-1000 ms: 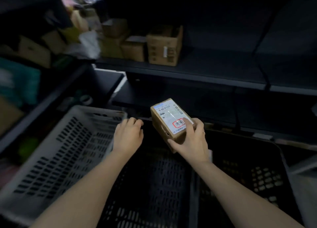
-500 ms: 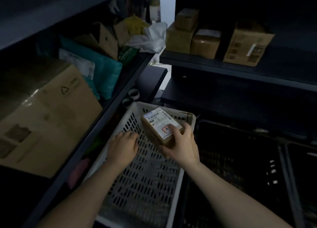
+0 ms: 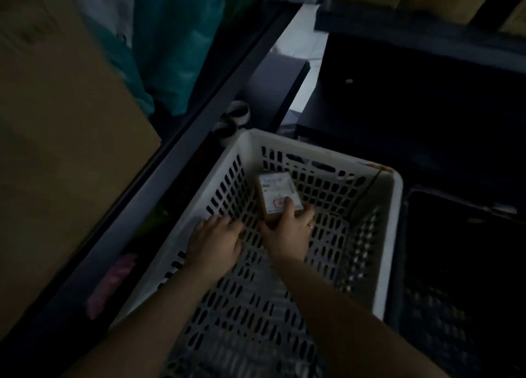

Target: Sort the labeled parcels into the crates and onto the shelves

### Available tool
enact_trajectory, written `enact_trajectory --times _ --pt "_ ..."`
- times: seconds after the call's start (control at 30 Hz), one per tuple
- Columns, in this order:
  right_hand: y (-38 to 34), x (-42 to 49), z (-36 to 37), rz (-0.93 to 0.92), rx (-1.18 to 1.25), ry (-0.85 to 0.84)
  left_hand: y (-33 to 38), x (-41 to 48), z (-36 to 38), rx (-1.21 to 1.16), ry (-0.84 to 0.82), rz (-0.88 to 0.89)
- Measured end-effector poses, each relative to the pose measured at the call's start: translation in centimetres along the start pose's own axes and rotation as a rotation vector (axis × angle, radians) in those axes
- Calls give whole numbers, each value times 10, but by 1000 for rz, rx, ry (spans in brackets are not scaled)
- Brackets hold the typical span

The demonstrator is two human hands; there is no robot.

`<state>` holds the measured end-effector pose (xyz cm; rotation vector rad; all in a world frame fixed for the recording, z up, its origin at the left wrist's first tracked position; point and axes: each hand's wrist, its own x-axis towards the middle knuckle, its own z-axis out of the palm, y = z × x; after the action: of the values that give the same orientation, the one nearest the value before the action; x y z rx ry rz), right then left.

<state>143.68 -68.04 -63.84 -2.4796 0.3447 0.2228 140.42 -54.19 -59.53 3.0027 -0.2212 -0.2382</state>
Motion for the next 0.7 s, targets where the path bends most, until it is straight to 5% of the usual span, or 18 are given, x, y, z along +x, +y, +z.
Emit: enact_trajectory --times 0.2,0.4,0.57,0.7 --pt "15 16 80 42 27 -254 -13 26 47 34 -22 33" --pt "14 51 90 57 380 -328 -30 26 66 17 -40 88" --pt "9 57 86 -34 165 -392 -35 23 67 68 -69 132" --pt "10 50 59 -171 -269 -344 -30 15 44 71 -89 101"
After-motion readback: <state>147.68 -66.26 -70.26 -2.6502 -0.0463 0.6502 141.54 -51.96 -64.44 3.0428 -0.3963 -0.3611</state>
